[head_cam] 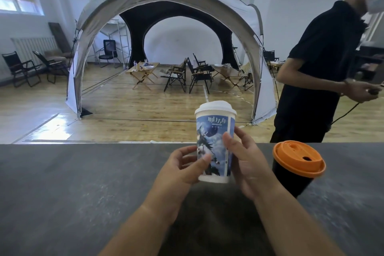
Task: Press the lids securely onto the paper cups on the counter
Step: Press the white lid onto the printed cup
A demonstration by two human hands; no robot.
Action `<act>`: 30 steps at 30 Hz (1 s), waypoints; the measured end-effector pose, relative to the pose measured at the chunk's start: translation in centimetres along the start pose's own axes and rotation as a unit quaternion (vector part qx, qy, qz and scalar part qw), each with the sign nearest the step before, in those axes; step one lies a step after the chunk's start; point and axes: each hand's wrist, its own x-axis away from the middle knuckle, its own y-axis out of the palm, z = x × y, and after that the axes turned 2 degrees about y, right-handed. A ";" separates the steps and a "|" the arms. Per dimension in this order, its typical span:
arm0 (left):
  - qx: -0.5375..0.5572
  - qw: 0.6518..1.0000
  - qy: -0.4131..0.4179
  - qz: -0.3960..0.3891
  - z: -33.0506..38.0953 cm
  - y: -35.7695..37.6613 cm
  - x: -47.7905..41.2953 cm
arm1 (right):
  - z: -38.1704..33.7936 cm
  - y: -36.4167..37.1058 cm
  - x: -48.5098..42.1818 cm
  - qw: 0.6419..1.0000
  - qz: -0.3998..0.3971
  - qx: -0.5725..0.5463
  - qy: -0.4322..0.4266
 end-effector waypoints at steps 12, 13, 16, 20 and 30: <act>-0.056 0.998 0.034 0.024 -0.2 -0.2 -0.3 | -0.3 0.3 0.6 0.999 -0.038 0.011 0.010; -0.051 0.998 0.036 0.022 -0.1 -0.2 -0.3 | -0.3 0.2 0.5 0.999 -0.041 0.000 0.010; -0.003 0.999 0.039 0.010 0.1 -0.1 -0.3 | -0.5 0.2 0.6 0.998 -0.054 -0.019 0.012; -0.009 0.999 0.051 -0.007 0.5 -0.2 -0.1 | -0.5 0.4 0.7 0.998 -0.064 -0.016 0.020; -0.113 0.991 0.075 0.002 3.4 -2.1 2.4 | -0.9 3.6 3.1 0.995 -0.097 0.005 0.016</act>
